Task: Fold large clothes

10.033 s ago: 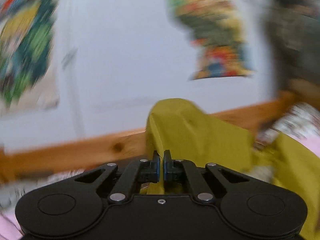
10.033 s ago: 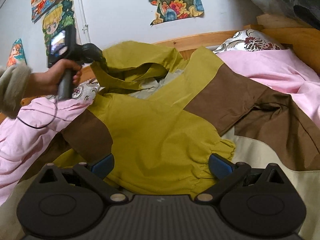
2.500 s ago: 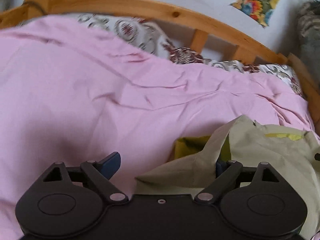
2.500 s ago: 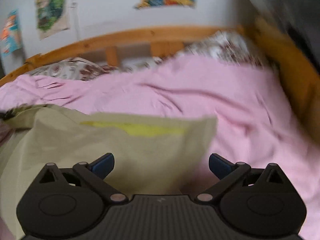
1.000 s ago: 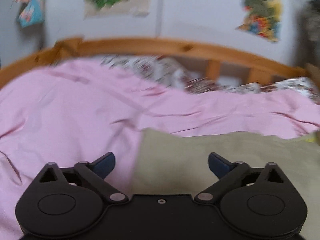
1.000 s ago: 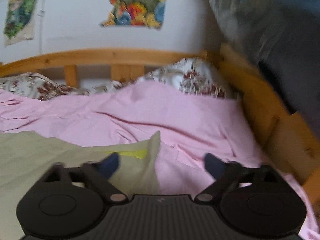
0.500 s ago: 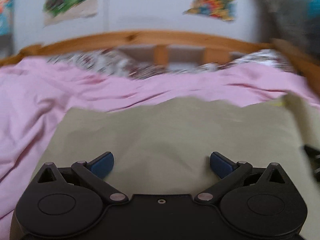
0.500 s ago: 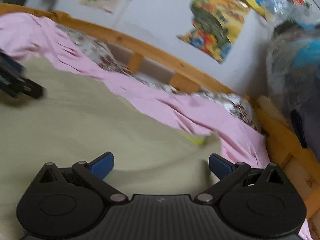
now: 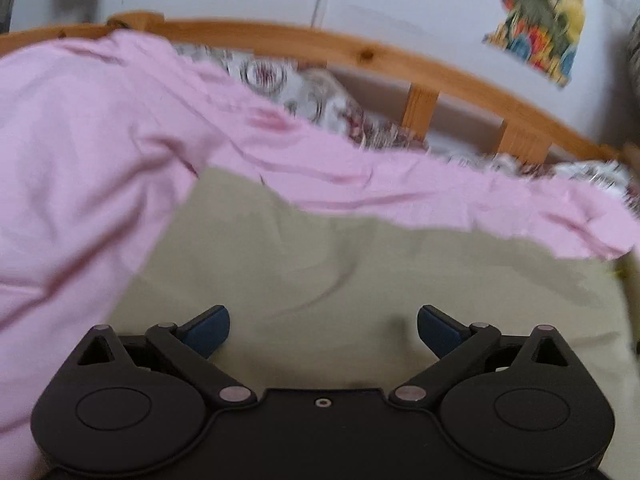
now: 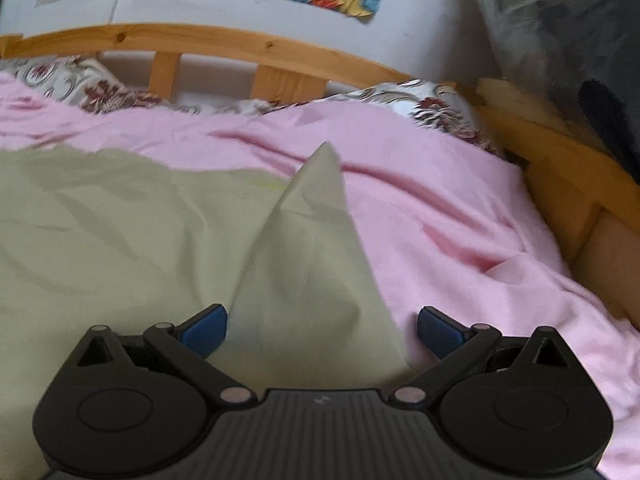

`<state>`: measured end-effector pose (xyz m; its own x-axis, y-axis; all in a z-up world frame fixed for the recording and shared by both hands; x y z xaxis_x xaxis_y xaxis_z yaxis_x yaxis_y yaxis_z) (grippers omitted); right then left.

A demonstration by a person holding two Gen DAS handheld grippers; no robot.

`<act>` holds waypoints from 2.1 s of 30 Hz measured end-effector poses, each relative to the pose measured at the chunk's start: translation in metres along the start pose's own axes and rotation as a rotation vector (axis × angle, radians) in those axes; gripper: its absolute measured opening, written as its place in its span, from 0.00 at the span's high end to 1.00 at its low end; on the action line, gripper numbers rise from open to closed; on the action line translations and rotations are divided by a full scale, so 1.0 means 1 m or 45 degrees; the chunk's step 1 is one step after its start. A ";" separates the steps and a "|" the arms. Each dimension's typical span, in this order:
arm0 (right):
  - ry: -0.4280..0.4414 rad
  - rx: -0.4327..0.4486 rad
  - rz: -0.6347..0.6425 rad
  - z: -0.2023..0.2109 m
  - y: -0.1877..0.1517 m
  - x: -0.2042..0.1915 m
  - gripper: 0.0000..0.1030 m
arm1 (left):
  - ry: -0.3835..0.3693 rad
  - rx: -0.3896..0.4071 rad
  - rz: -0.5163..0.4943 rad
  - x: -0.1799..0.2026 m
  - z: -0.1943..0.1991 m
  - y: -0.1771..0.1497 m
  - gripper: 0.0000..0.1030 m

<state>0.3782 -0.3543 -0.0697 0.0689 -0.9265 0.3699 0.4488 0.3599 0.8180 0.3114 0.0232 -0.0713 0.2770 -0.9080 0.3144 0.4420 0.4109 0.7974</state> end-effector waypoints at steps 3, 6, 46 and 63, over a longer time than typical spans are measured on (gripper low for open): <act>-0.005 0.147 0.005 0.036 0.024 -0.006 0.00 | -0.040 0.060 -0.090 0.003 0.027 0.002 0.01; 0.054 0.218 0.112 0.039 0.049 -0.032 0.00 | 0.043 0.094 -0.214 0.006 0.025 -0.006 0.01; 0.322 0.117 0.090 0.020 0.015 -0.118 0.00 | 0.027 -0.036 -0.102 -0.033 -0.012 -0.020 0.01; 0.319 0.110 0.106 0.021 0.017 -0.119 0.00 | 0.001 -0.031 -0.109 -0.036 -0.010 -0.022 0.01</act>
<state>0.3584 -0.2355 -0.0907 0.3257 -0.8877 0.3254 0.3555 0.4339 0.8279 0.3006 0.0478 -0.1057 0.2377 -0.9400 0.2449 0.4849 0.3333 0.8085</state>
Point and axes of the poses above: each gripper's, at about its wrist camera, not at the fingertips, and z roughly against the way its jaws point, x to its right, y to its top, the point moved 5 cm from there along -z, roughly the way its jaws point, and after that the axes turned 9 degrees about z, right-handed, at the moved point
